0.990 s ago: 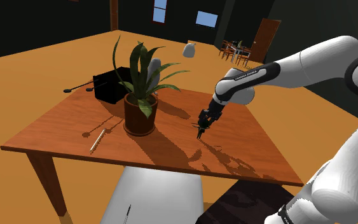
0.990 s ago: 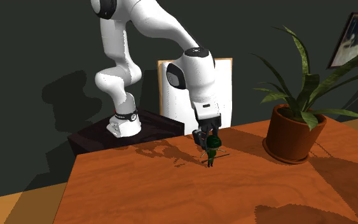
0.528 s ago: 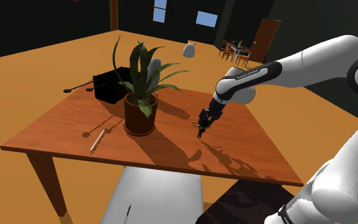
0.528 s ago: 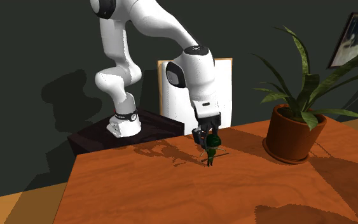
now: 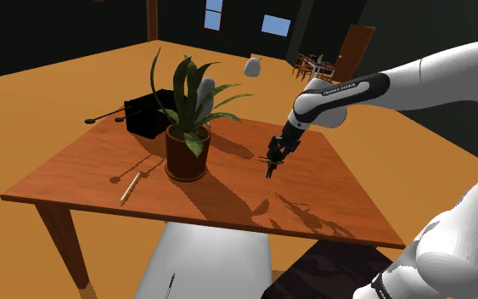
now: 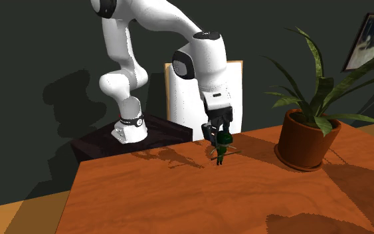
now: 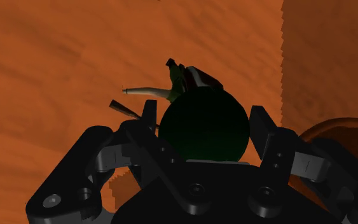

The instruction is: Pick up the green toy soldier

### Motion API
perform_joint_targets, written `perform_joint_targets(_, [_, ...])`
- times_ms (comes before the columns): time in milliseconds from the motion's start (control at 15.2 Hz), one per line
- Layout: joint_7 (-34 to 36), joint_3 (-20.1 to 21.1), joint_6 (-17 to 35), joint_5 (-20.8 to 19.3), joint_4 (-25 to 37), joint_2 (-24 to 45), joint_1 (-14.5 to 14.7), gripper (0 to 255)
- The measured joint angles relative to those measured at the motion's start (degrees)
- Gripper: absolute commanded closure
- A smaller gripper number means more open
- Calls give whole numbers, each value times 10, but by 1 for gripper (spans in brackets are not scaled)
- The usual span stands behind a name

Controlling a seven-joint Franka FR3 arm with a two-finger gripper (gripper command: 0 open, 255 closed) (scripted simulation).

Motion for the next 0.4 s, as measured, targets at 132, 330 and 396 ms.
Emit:
perform_joint_targets(132, [5, 0, -15, -5, 7, -8, -1, 255])
perform_joint_targets(330, [12, -1, -37, -12, 18, -21, -2, 255])
perform_joint_targets(396, [13, -1, -41, -13, 20, -23, -2, 255])
